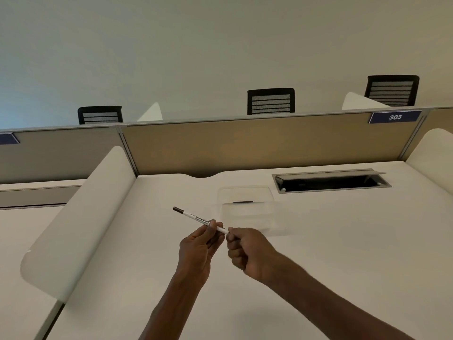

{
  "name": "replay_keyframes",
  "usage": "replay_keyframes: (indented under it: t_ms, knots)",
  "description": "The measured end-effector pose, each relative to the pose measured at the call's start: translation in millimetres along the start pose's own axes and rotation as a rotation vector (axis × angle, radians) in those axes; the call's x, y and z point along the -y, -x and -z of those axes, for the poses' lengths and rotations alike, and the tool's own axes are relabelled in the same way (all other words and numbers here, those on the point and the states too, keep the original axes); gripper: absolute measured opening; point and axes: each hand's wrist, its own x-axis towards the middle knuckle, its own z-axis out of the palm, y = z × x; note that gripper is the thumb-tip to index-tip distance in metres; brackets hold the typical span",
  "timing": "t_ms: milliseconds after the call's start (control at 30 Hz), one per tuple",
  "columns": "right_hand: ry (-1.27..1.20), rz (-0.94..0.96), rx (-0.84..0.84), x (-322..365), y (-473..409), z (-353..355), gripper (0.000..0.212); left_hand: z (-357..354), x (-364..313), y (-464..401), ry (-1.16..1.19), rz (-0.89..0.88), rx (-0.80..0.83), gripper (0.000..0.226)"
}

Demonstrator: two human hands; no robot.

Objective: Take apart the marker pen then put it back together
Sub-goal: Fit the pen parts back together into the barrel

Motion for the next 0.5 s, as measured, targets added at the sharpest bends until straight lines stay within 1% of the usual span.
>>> replay_keyframes:
  t_ms: [33,67,100,133,233,267,300,367,400,467,500]
  knots:
    - [-0.142,-0.12,0.046,4,1,0,0.038,0,-1,0,-0.009,-0.011,0.005,0.018]
    - [-0.15,-0.143,0.07,8,4,-1,0.038,0,-2,-1,-0.015,-0.023,0.007,0.017]
    - [-0.022,-0.07,0.054,10,4,-1,0.038,0,-4,-1,-0.021,-0.037,0.006,0.017]
    - [0.225,0.095,0.002,9,4,-1,0.039,-1,-5,-1,-0.027,-0.053,0.003,0.017]
    - [1.19,0.783,-0.246,-2,0,4,0.04,-4,-8,-2,-0.021,-0.075,-0.008,0.018]
    - [1.388,0.952,-0.288,-6,-3,8,0.038,-5,-9,-2,-0.013,-0.074,-0.014,0.019]
    - [1.492,1.069,-0.299,-6,-5,12,0.036,-5,-10,-2,-0.007,-0.073,-0.018,0.019]
    - [1.58,1.167,-0.279,-5,-8,18,0.032,-5,-10,-2,-0.002,-0.059,-0.018,0.02]
    - [1.554,1.16,-0.27,-5,-9,18,0.032,-5,-10,-2,0.002,-0.046,-0.015,0.02]
    - [1.361,1.071,-0.256,-3,-7,15,0.035,-6,-9,-2,0.017,-0.024,-0.005,0.019]
    - [1.185,0.977,-0.223,-2,-5,10,0.037,-6,-8,-1,0.024,-0.017,0.0,0.019]
